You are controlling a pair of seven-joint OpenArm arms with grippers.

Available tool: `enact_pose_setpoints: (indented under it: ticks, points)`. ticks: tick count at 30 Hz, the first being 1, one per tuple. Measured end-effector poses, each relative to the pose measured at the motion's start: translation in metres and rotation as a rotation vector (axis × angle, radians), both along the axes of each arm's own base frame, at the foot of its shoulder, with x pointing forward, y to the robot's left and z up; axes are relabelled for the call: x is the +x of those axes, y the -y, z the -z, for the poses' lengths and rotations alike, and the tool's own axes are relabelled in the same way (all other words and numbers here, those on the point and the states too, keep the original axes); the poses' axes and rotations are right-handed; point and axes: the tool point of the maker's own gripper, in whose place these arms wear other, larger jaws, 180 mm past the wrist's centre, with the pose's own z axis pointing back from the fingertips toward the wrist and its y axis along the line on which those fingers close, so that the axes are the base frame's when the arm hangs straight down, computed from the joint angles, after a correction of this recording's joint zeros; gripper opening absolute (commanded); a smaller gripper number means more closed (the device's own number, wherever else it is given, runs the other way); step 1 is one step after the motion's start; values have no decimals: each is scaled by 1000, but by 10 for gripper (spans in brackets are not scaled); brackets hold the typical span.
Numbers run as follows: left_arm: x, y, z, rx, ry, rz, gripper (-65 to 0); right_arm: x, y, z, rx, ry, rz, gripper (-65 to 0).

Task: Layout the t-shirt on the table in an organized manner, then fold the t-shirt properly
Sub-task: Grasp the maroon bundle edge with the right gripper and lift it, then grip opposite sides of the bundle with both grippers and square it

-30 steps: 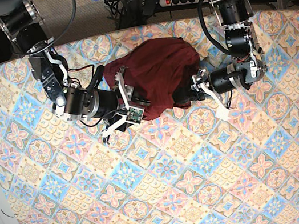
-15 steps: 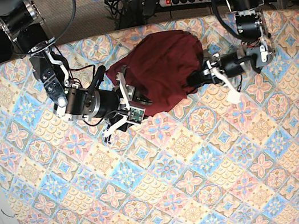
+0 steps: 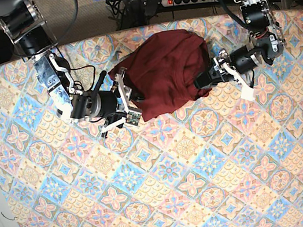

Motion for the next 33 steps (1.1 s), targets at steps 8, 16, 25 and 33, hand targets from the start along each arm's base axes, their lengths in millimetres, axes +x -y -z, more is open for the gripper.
enact_pose_setpoints:
  ticks: [8, 16, 25, 33]
  points:
    - [-10, -22, -8, 60, 30, -25, -285, 35, 0, -32, 2, 100, 3, -605]
    - [-32, -22, -37, 196, 132, 37, -650, 42, 8, 1, -46, -3, 46, -650]
    - [-76, 27, -18, 457, 139, 365, -650, 69, -29, 6, 37, -80, 63, -648]
    - [-97, 50, 21, 577, 82, 543, -650, 54, -26, 68, -154, -192, -4, -648]
